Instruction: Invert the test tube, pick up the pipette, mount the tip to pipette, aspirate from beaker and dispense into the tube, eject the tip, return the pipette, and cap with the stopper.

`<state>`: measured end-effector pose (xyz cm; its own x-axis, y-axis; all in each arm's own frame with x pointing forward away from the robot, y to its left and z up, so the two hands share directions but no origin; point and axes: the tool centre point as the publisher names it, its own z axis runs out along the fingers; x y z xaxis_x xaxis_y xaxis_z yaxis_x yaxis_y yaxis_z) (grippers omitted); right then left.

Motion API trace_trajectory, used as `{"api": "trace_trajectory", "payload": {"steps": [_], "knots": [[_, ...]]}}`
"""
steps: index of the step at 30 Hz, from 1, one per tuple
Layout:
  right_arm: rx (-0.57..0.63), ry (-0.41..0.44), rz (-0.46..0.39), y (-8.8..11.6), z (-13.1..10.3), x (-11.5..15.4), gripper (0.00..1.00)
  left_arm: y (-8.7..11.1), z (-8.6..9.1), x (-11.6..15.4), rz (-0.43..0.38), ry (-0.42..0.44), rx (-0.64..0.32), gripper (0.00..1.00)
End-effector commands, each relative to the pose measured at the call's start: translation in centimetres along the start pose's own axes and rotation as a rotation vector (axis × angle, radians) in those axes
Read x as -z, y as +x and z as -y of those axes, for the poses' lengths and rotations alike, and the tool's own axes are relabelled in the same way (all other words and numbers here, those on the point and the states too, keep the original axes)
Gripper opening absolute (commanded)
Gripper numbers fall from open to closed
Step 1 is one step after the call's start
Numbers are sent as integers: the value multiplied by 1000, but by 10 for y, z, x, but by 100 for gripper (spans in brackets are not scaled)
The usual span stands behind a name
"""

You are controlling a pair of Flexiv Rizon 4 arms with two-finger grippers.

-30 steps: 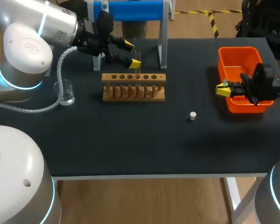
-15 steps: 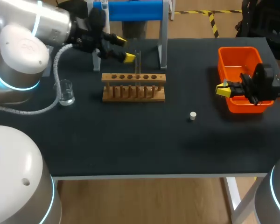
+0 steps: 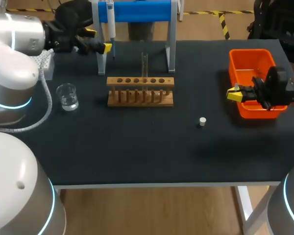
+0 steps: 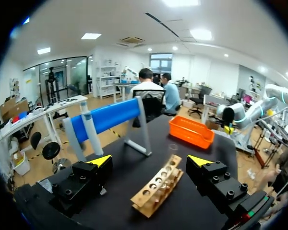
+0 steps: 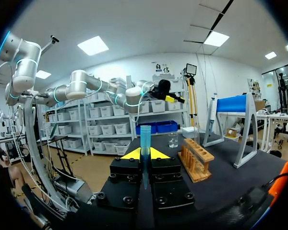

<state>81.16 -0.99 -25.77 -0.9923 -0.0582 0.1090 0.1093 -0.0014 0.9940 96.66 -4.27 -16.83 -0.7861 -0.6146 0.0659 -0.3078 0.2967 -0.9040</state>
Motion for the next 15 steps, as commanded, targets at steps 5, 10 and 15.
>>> {"api": "trace_trajectory", "payload": {"steps": [5,10,15], "knots": [[1,2,2,1,-1,0,0,-21,5,-20,160,23,46,100],[1,2,2,1,-1,0,0,-35,6,-28,283,29,82,100],[1,2,2,1,-1,0,0,-45,11,-34,400,27,104,100]]}}
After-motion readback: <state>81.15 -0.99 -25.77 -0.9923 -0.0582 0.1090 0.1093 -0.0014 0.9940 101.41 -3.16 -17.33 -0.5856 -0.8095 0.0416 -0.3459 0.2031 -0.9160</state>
